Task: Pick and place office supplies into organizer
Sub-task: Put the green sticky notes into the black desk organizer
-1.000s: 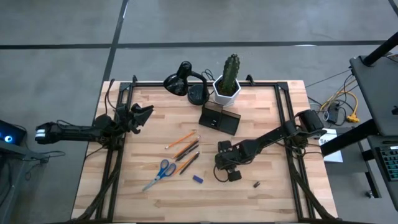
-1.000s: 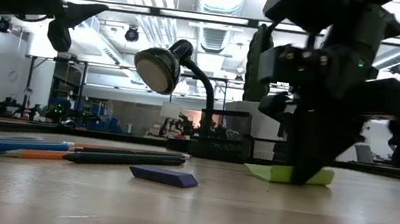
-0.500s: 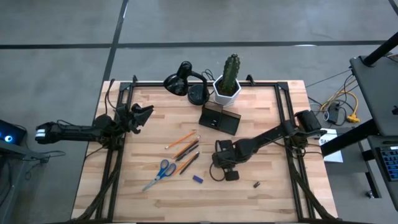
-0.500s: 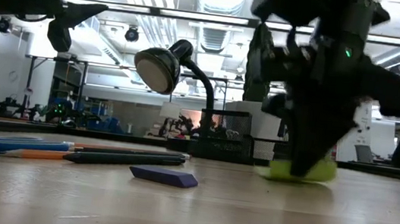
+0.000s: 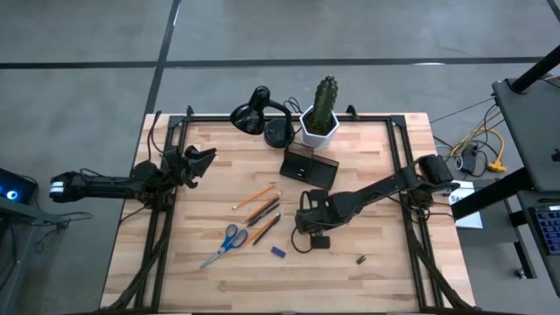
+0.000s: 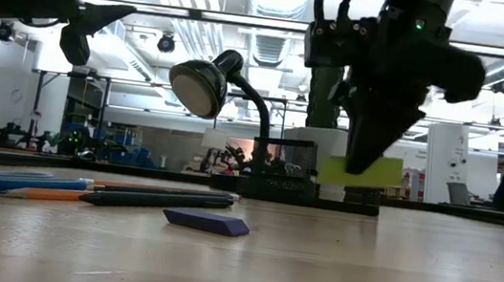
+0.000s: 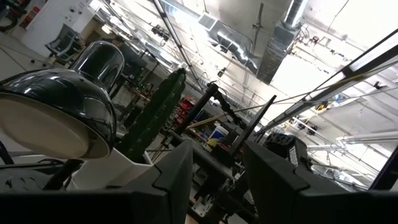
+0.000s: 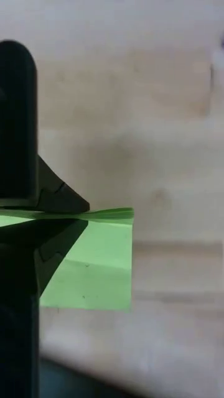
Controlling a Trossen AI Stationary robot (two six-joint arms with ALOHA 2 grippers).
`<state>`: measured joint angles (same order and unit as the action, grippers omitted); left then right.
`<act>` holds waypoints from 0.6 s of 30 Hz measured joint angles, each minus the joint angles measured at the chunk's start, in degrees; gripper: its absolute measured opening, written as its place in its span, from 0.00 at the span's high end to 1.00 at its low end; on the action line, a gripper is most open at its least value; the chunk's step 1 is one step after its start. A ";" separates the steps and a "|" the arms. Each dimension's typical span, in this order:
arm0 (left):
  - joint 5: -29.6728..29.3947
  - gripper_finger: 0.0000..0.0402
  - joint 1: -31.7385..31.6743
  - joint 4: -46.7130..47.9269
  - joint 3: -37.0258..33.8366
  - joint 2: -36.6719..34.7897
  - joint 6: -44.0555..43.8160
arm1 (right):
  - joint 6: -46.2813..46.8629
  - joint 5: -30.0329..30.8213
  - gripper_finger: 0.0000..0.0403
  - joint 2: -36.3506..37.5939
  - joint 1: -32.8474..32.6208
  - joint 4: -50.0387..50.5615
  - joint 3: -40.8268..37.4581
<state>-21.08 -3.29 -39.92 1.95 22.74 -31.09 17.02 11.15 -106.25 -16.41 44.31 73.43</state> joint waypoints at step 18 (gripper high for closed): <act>1.20 0.68 0.00 -0.11 -0.01 -0.11 -0.02 | 5.11 11.57 0.98 9.17 8.27 4.14 -2.54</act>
<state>-19.88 -3.29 -40.03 1.93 22.63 -31.11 22.13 22.72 -97.08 -8.14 48.45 70.89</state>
